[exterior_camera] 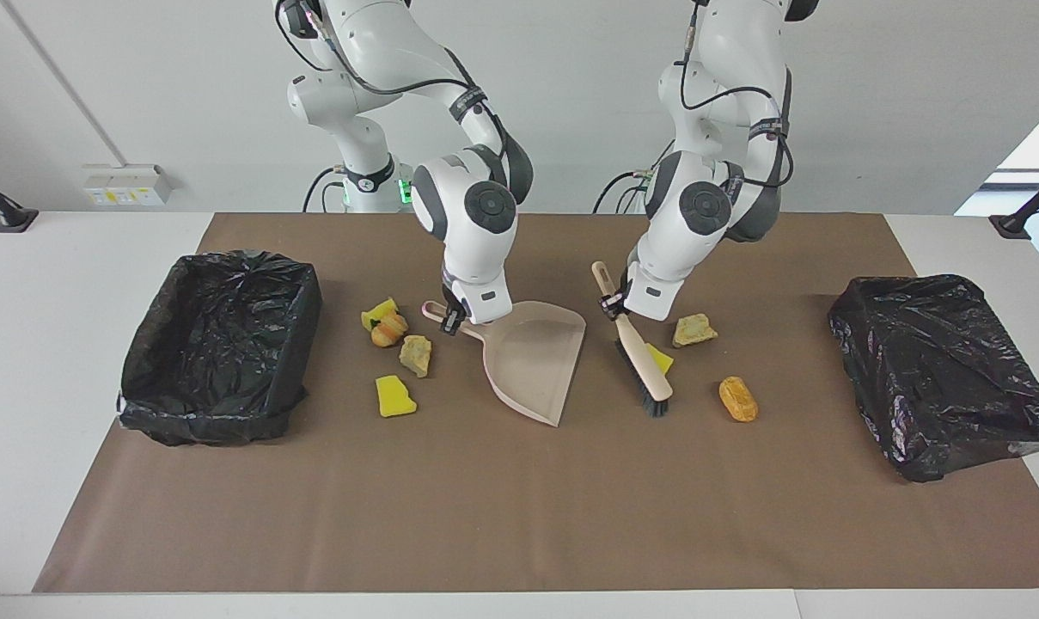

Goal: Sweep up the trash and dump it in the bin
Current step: 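Sweep the bread and sponge into the dustpan with the left gripper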

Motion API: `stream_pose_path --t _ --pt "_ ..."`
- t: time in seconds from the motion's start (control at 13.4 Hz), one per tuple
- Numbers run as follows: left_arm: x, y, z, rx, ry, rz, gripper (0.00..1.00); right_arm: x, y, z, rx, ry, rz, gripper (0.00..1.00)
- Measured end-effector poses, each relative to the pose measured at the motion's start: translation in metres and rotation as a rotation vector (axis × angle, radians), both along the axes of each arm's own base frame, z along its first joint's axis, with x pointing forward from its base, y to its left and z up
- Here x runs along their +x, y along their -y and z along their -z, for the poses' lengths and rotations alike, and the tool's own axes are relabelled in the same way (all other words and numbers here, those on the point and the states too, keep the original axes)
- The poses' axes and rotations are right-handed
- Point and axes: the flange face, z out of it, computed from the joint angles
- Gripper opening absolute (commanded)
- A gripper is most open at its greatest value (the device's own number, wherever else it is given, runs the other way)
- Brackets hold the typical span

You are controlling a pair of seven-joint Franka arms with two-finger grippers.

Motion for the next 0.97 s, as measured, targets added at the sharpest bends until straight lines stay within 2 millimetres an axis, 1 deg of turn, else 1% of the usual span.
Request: stream_pose_path --t 0.07,0.22,0.3,0.45,0.52,0.6,0.82,0.9,0.97 --pt "-0.005 -0.003 -0.013 -0.002 -0.005 0.002 0.00 -0.008 -0.009 -0.002 -0.003 -0.004 -0.009 0.00" --pt "-0.014 -0.013 -0.039 -0.004 -0.014 0.003 0.00 -0.029 -0.032 -0.009 -0.029 -0.010 0.030 0.00" --pt "-0.017 -0.022 -0.052 0.006 -0.017 0.002 0.00 -0.036 -0.039 -0.011 -0.037 -0.007 0.043 0.00" --pt "-0.020 -0.051 -0.066 0.066 -0.021 0.004 0.00 -0.038 -0.039 -0.011 -0.034 -0.009 0.031 0.00" --pt "-0.023 -0.069 -0.066 0.110 -0.023 0.009 0.00 -0.037 -0.037 -0.009 -0.028 -0.010 0.011 0.00" --pt "-0.029 -0.087 -0.059 0.153 -0.026 0.018 0.00 -0.036 -0.035 -0.006 -0.024 -0.010 -0.002 0.00" --pt "-0.047 -0.135 -0.041 0.220 -0.049 0.055 0.00 -0.047 -0.029 0.009 -0.025 -0.017 -0.014 0.00" --pt "-0.052 -0.146 -0.037 0.216 -0.046 0.065 0.00 -0.050 -0.027 0.011 -0.021 -0.013 -0.016 0.00" --pt "-0.055 -0.152 -0.032 0.208 -0.029 0.073 0.00 -0.052 -0.026 0.010 -0.015 -0.005 -0.018 0.00"
